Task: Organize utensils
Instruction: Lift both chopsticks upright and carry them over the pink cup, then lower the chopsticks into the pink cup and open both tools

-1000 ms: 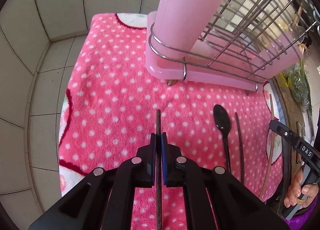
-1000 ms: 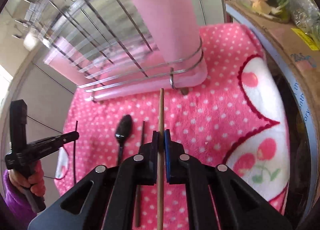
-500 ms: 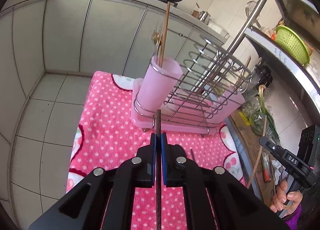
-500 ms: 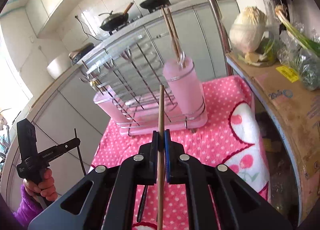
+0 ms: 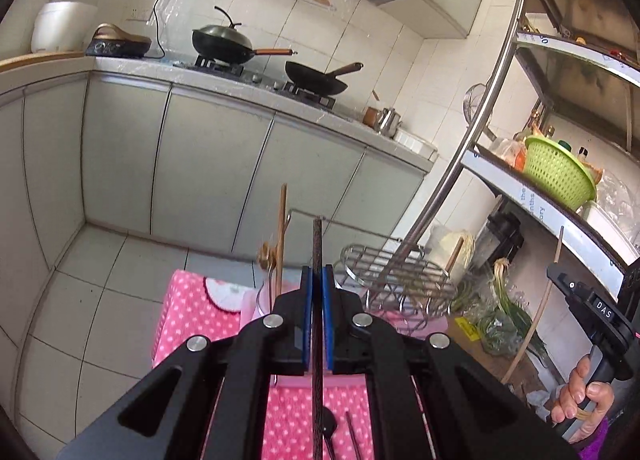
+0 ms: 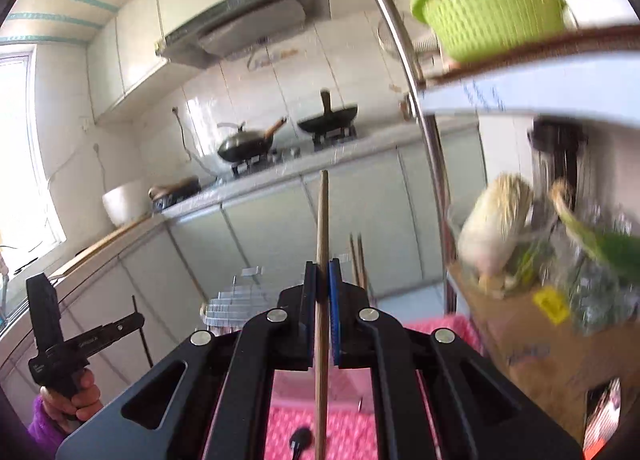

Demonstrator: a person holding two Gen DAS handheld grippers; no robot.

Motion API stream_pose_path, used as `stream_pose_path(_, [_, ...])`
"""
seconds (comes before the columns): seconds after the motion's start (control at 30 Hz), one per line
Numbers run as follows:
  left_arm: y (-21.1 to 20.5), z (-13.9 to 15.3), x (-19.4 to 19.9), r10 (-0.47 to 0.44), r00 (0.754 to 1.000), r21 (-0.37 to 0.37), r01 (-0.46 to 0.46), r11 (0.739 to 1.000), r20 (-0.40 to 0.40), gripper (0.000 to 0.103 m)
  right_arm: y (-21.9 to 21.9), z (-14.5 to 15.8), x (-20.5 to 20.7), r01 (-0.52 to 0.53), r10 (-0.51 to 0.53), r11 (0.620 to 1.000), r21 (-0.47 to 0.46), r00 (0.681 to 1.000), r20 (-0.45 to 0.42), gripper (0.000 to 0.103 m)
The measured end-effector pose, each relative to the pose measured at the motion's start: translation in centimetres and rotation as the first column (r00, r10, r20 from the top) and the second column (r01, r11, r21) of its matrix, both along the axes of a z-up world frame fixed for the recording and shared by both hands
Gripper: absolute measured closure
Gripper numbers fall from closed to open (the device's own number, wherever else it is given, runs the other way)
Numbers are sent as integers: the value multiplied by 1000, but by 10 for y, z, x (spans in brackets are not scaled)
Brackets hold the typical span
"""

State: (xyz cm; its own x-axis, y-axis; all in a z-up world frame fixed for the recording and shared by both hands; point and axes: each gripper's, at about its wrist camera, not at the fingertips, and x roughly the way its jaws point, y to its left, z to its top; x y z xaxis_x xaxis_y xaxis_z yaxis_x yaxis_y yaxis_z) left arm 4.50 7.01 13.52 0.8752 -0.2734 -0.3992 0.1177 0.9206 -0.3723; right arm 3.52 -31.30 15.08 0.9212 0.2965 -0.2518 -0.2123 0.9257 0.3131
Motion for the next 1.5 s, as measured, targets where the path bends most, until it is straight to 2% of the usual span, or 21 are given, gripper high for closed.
stream_pose_path(0.17, [-3, 28, 22, 60, 994, 17, -62, 998, 92, 99, -1, 24, 27, 39, -38, 999, -12, 993, 110, 97])
stream_pose_path(0.37, [-8, 39, 49, 139, 976, 68, -152, 986, 170, 99, 3, 30, 63, 82, -73, 995, -50, 983, 167, 97])
stream_pose_path(0.53, [-12, 29, 65, 156, 963, 88, -179, 980, 219, 99, 15, 18, 85, 110, -92, 990, -86, 977, 192, 97])
stream_pose_path(0.73, [-17, -2, 78, 161, 952, 117, -196, 974, 259, 99, 20, -15, 99, 117, -98, 988, -98, 978, 182, 97])
stream_pose_path(0.9, [-19, -29, 82, 165, 953, 107, -198, 974, 254, 99, 19, -36, 102, 97, -85, 991, -91, 988, 130, 97])
stream_pose_path(1.17, [-24, -68, 75, 91, 985, 110, -107, 988, 144, 99, 22, -72, 88, 50, -51, 995, -85, 999, 2, 97])
stream_pose_path(1.5, [-23, -90, 80, 60, 998, 113, -62, 992, 25, 98, 27, -92, 84, 23, -36, 993, -115, 993, -114, 97])
